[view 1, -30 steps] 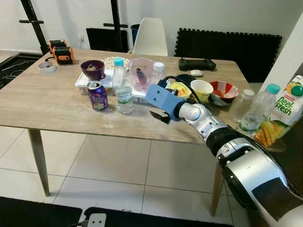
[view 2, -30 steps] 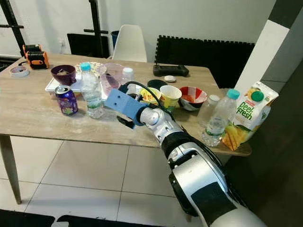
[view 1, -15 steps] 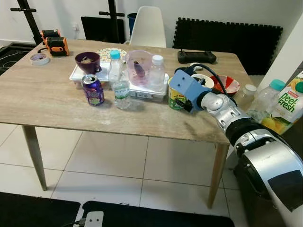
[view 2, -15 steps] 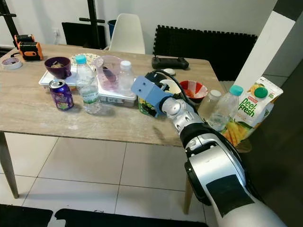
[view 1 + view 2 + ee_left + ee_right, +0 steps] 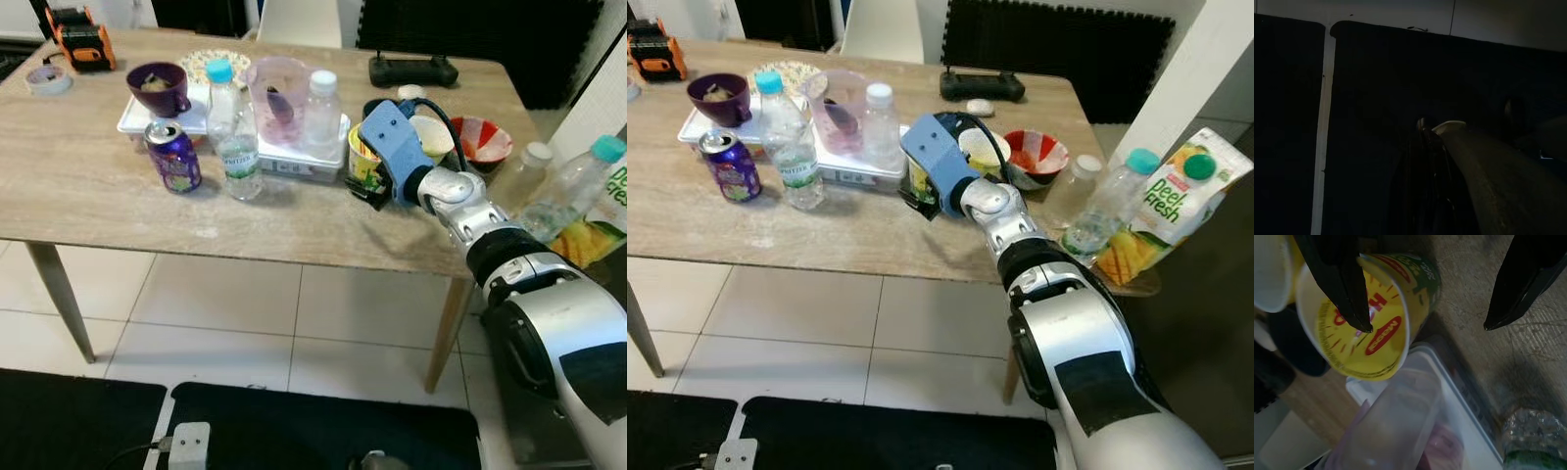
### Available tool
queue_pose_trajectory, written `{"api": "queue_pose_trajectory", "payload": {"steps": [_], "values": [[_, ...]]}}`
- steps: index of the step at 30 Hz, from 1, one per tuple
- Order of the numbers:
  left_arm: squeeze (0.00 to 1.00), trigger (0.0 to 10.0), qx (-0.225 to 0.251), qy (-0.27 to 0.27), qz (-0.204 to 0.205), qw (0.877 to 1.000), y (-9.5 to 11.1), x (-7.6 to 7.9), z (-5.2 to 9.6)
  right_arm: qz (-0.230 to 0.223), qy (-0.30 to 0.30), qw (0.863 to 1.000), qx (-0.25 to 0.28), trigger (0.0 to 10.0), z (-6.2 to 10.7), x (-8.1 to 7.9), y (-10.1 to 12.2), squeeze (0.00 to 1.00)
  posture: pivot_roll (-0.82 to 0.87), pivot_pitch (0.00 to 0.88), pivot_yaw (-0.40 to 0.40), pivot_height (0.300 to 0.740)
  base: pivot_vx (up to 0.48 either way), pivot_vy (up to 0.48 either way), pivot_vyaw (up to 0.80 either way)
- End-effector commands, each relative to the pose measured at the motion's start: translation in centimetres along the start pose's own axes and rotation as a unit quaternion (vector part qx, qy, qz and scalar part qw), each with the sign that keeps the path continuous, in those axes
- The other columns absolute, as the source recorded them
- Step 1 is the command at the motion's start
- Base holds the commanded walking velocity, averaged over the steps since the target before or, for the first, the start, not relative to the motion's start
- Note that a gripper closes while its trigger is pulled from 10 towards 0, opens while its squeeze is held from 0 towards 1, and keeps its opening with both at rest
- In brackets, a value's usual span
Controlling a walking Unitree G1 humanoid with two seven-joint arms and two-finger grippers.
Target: Restocking fridge
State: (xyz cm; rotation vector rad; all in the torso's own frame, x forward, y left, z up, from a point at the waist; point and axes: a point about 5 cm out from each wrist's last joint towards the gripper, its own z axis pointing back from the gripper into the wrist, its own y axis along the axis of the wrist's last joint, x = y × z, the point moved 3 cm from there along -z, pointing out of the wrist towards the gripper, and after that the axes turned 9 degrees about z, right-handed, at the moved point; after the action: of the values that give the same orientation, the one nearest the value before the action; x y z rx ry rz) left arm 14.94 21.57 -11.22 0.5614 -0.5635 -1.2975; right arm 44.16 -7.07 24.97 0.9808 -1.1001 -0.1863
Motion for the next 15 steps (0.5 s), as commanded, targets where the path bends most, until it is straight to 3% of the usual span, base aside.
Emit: {"api": "queue_pose_trajectory", "payload": {"steps": [1, 2, 3, 5, 7, 11, 15], "values": [[0.0, 10.0, -0.167, 0.025, -0.015, 0.986, -9.3, -2.0, 4.5, 0.032, 0.008, 0.999, -0.004, 10.0, 0.0, 0.2, 0.3, 0.0, 0.01, 0.296, -0.121, 0.74, 0.0, 0.0, 0.0], [0.0, 10.0, -0.163, 0.025, -0.016, 0.986, -9.1, -2.1, 4.4, 0.061, 0.015, 0.998, -0.013, 10.0, 0.0, 0.2, 0.4, 0.0, 0.01, 0.298, -0.122, 0.74, 0.0, 0.0, 0.0], [0.0, 10.0, -0.163, 0.025, -0.016, 0.986, -9.1, -2.1, 4.4, 0.061, 0.015, 0.998, -0.013, 10.0, 0.0, 0.2, 0.4, 0.0, 0.01, 0.298, -0.122, 0.74, 0.0, 0.0, 0.0], [0.0, 10.0, -0.157, 0.023, -0.017, 0.987, -8.8, -2.2, 4.2, 0.133, 0.029, 0.99, -0.029, 10.0, -0.2, 0.3, 0.8, 0.0, 0.01, 0.297, -0.121, 0.74, 0.0, 0.0, 0.0], [0.0, 10.0, -0.157, 0.023, -0.017, 0.987, -8.8, -2.2, 4.2, 0.133, 0.029, 0.99, -0.029, 10.0, -0.2, 0.3, 0.8, 0.0, 0.01, 0.297, -0.121, 0.74, 0.0, 0.0, 0.0], [0.0, 10.0, -0.155, 0.02, -0.017, 0.988, -8.7, -1.9, 4.1, 0.192, 0.037, 0.98, -0.036, 10.0, -0.3, 0.8, 1.7, 0.0, 0.0, 0.29, -0.128, 0.74, 0.0, 0.0, 0.0], [0.0, 10.0, -0.155, 0.019, -0.017, 0.988, -8.7, -1.7, 4.0, 0.215, 0.038, 0.975, -0.04, 10.0, -0.3, 1.1, 1.9, 0.0, 0.0, 0.284, -0.133, 0.74, 0.0, 0.0, 0.0]]}}
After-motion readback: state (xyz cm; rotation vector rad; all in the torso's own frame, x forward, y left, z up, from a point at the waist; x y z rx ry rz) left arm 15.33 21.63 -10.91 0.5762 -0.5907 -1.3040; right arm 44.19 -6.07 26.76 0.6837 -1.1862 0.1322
